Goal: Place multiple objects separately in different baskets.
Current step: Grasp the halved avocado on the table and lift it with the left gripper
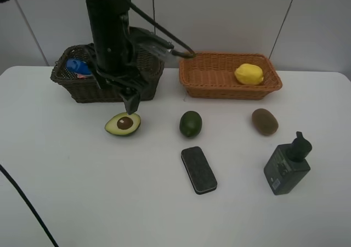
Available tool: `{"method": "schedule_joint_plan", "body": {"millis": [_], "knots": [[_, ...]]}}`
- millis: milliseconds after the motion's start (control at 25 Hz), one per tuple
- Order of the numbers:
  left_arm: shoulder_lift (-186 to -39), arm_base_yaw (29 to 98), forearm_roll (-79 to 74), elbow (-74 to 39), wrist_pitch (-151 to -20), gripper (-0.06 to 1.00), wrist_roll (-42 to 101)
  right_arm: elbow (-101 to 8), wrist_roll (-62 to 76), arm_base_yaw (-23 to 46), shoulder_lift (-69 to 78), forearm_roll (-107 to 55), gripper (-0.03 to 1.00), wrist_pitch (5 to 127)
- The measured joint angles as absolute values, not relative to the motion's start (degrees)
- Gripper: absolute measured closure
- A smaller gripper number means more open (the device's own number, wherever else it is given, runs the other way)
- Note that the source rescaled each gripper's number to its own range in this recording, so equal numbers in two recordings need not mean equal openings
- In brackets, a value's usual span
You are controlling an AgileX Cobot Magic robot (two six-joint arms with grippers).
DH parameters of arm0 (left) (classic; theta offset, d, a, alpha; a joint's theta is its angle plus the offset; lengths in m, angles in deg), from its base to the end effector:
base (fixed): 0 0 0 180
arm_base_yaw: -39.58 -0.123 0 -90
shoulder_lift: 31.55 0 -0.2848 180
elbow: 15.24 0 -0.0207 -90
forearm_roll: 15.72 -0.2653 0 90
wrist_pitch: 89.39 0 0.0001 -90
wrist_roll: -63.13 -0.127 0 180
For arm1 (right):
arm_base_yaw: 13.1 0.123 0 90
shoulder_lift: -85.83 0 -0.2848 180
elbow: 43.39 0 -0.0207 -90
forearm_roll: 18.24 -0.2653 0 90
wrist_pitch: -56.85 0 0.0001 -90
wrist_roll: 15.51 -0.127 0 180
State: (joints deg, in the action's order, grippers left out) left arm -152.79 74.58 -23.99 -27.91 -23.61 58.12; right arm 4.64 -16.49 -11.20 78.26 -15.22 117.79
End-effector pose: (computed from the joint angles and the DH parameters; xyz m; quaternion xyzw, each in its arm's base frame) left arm 0.3524 -0.2264 0.1764 0.3655 0.9271 0.0521 0.0649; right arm 0.0385 -0.0046 0.2708 -0.0056 0.8502 -0.0131 0.5262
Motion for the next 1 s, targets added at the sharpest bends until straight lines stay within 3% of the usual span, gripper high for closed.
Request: {"method": "schedule_joint_plan", "body": {"millis": [1000], "knots": [[-169.4,74.6,-31.4,-27.7,-33.0,-0.05,60.1,4.6,-16.5,-11.2,78.3,-15.2,-0.01,117.8]]}}
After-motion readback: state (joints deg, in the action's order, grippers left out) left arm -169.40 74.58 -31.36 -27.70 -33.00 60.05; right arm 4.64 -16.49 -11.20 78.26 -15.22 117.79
